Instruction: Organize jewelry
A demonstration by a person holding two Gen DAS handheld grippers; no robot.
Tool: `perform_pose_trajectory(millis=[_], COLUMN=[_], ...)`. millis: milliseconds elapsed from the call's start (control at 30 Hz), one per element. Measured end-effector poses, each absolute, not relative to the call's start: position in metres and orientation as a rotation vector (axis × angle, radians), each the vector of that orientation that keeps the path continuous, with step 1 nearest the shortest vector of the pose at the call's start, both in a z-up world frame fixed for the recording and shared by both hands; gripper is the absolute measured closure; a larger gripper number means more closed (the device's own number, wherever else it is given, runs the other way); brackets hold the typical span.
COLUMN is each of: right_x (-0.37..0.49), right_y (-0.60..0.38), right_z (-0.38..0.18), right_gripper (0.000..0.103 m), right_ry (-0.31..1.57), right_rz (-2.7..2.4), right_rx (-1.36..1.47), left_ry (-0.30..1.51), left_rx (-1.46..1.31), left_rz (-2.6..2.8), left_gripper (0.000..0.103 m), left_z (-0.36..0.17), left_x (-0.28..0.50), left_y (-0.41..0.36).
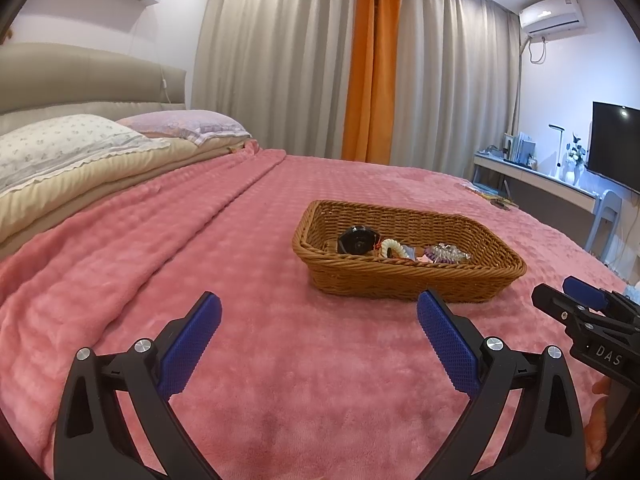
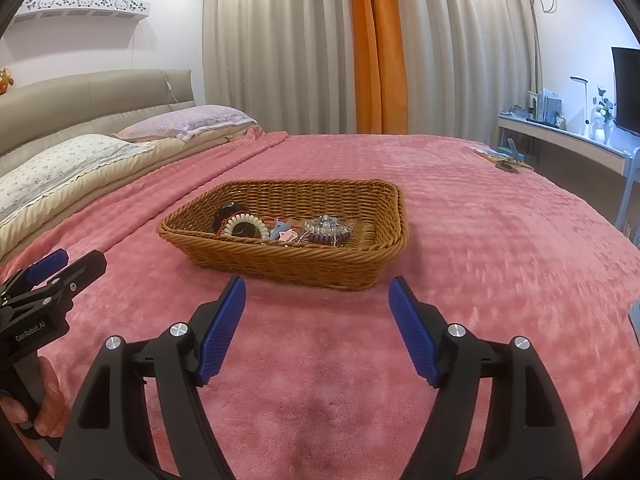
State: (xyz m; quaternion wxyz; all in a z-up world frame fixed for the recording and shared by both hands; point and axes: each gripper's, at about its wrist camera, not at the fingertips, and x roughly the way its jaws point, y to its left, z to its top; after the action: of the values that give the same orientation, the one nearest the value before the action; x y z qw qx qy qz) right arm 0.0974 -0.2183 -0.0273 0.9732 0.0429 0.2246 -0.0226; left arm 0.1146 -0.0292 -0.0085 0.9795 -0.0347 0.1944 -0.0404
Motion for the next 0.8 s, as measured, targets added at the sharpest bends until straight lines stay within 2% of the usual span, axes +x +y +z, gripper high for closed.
perform_pose_trajectory(millis=[800], right_x=[0.0975], right_y=[-0.2166], right_z=[-0.0276], right_gripper=[0.031], right_ry=[0.457], right_rz=[-0.045], right_rx=[0.080], left_ry=[0.395], left_rx=[-0.064], left_rz=[-0.085], left_gripper=[0.008], left_z=[-0.0088], left_x=[0.1160], left_y=[-0.0288])
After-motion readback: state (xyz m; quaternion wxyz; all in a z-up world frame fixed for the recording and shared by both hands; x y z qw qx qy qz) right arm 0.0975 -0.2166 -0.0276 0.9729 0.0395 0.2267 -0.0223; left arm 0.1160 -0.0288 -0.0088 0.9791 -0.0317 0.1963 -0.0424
